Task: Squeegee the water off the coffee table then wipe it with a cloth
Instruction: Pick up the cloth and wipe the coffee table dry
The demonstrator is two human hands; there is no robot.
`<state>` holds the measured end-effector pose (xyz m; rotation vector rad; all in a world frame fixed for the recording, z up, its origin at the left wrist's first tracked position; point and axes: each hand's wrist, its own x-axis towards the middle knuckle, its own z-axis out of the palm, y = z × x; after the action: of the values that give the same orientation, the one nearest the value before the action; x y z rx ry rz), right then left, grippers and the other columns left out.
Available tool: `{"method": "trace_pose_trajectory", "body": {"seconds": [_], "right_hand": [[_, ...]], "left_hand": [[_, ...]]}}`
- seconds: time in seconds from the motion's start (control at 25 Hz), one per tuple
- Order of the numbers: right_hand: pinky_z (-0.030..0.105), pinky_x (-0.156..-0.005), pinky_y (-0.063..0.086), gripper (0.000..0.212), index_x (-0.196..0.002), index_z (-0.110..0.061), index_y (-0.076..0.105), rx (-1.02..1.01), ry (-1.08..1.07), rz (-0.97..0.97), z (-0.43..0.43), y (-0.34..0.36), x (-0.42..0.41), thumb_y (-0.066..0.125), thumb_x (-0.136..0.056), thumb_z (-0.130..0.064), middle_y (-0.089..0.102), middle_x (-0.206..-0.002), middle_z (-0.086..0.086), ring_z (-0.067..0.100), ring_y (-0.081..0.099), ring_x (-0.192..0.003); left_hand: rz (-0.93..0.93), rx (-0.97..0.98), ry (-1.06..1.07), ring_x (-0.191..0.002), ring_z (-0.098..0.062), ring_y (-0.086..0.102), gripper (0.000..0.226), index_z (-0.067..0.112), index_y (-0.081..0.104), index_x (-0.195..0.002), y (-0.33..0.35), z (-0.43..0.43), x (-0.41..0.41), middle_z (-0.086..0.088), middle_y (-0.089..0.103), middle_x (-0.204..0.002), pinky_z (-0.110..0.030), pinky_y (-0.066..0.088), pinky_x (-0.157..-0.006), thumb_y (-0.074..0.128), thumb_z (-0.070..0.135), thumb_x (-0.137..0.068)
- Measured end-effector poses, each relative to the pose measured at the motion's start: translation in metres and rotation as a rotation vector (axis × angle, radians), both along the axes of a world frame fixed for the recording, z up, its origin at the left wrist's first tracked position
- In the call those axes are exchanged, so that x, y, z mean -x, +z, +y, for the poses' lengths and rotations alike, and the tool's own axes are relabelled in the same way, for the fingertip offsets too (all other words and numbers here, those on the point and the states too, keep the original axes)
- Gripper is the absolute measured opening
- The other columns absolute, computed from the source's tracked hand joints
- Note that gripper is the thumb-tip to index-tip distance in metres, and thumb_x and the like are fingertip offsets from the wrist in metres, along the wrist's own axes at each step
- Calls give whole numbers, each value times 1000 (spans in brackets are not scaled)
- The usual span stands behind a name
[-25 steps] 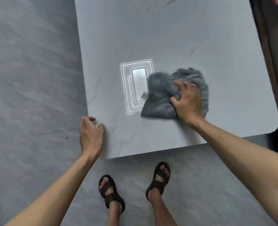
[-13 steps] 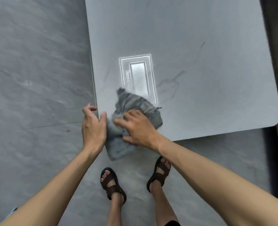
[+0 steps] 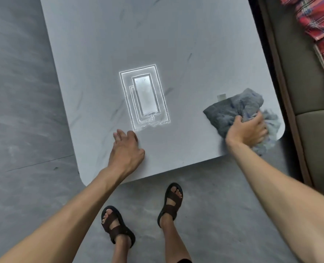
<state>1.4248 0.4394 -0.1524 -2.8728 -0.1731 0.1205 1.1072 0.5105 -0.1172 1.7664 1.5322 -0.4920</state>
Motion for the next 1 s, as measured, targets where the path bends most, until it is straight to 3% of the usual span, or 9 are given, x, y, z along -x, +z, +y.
{"method": "trace_pose_trajectory", "body": {"seconds": [0.12,0.2,0.28,0.4,0.48,0.64,0.72,0.88,1.0], "right_hand": [[44,-97,31,62,-138,-17,42,-15,184,5,37,-1,79,58,-80,-33,52,-132,17,35,46,-120],[45,-96,34,61,-134,-20,44,-68,709,11,48,-2,126,61,-77,-32,55,-127,11,31,48,-114],[44,-95,37,64,-136,-23,46,-59,1408,46,63,-1,136,60,-75,-36,56,-126,6,29,50,-112],[42,-102,38,69,-144,-27,39,87,1990,40,105,2,90,58,-79,-40,53,-133,3,25,47,-118],[42,-102,37,67,-142,-27,42,45,1828,43,108,0,65,59,-78,-38,55,-133,3,29,49,-118],[41,-96,35,59,-138,-25,42,-49,901,29,82,-2,108,55,-83,-39,55,-127,8,30,48,-112],[43,-96,34,60,-138,-22,40,-25,701,49,73,3,157,57,-83,-39,54,-126,14,33,47,-112],[42,-90,40,64,-138,-22,39,-17,918,132,22,8,264,62,-82,-40,55,-120,11,29,48,-105],[41,-89,42,70,-142,-21,39,-46,1175,168,-6,9,316,66,-79,-36,56,-117,10,27,48,-103]], "left_hand": [[-13,52,31,-146,-44,6,33,10,39,-109,2,1,-3,-33,10,-155,-48,31,-109,45,12,-76],[-73,19,108,-139,-43,30,30,18,36,-104,4,2,-1,-26,31,-148,-42,40,-97,48,15,-76],[-188,-121,343,-103,-32,55,32,23,32,-102,6,2,7,-12,55,-122,-34,40,-78,53,19,-79],[-301,-269,639,-96,-20,54,32,18,35,-109,9,-2,30,-1,57,-113,-31,37,-78,53,13,-82],[-281,-260,638,-100,-15,51,35,16,38,-114,7,-13,45,2,54,-115,-29,36,-81,53,11,-83],[-298,-220,719,-105,-16,56,35,15,44,-116,9,-30,83,2,58,-115,-31,43,-85,53,11,-82],[-327,-124,813,-106,-19,59,35,17,46,-118,10,-34,99,3,62,-113,-33,46,-89,55,14,-84],[-589,203,1155,-108,-24,64,48,8,46,-130,14,-41,108,-10,65,-117,-39,49,-100,64,22,-88],[-701,280,1395,-93,-27,68,31,-3,61,-114,10,-42,120,-16,70,-105,-37,57,-82,65,13,-87]]}}
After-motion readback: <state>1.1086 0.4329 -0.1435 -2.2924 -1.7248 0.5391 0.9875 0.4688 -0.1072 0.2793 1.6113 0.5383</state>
